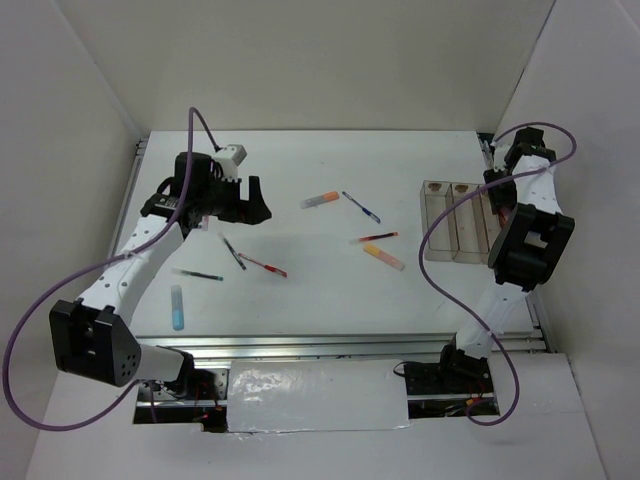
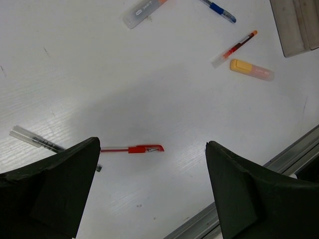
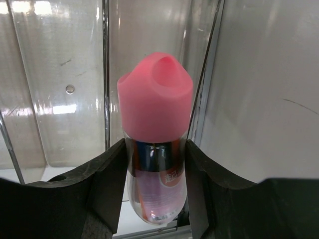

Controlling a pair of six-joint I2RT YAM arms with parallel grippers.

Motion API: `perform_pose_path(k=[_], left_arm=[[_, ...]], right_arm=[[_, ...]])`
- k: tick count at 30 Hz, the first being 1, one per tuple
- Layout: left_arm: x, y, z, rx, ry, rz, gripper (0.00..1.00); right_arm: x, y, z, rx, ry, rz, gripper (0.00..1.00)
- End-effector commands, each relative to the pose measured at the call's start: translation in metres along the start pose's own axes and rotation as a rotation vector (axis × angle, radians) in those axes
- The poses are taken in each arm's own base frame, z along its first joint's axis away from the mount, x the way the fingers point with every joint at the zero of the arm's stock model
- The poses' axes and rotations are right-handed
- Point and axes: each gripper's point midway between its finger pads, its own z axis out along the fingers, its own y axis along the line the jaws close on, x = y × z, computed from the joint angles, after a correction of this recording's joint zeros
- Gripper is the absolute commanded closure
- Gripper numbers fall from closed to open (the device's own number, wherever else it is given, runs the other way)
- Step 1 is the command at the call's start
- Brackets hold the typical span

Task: Sort the stationery into containers
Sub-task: Place the stationery in the storage box.

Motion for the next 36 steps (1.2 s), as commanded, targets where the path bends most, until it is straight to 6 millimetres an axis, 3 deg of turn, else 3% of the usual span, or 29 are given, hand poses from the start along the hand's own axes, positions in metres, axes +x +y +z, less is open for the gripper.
perform_pose_path(k=[1, 7, 15, 18, 22, 25, 28, 31, 34, 36], left_arm=[[-0.009, 0.0, 0.002, -0.004, 0.001, 0.025, 0.01], [-0.007, 0.005, 0.002, -0.029, 0.003, 0.023, 0.01], [-0.005, 0.01, -0.003, -0.049, -0.002, 0.036, 0.01], [-0.003, 0.014, -0.005, -0.06, -0.001, 0.029, 0.01], [-0.004, 0.018, -0.008, -0.064, -0.013, 0.027, 0.01], [-0.008, 0.019, -0.015, -0.056, -0.045, 0.027, 0.01], [-0.012, 0.02, -0.023, -0.054, -0.069, 0.042, 0.01], [-0.015, 0.024, -0.032, -0.058, -0.079, 0.098, 0.01], [-0.017, 0.02, -0.035, -0.014, -0.09, 0.181, 0.01], [-0.023, 0.016, -0.033, 0.007, -0.116, 0.262, 0.04]], right_arm=[[-0.009, -0.009, -0.007, 0.047, -0.017, 0.028, 0.89], [-0.006, -0.003, 0.01, 0.046, 0.022, 0.023, 0.7], [-0.002, 0.005, 0.027, 0.037, 0.061, 0.015, 0.62], [-0.002, 0.008, 0.03, 0.035, 0.069, 0.015, 0.53], [-0.001, 0.012, 0.031, 0.029, 0.082, 0.01, 0.31], [-0.002, 0.009, 0.026, 0.039, 0.072, 0.009, 0.28], [-0.006, 0.009, 0.014, 0.03, 0.056, 0.011, 0.25], [-0.018, 0.017, -0.012, 0.002, 0.001, 0.003, 0.24], [-0.035, 0.035, -0.058, -0.049, -0.112, -0.008, 0.24], [-0.043, 0.059, -0.081, -0.12, -0.163, -0.024, 0.24]])
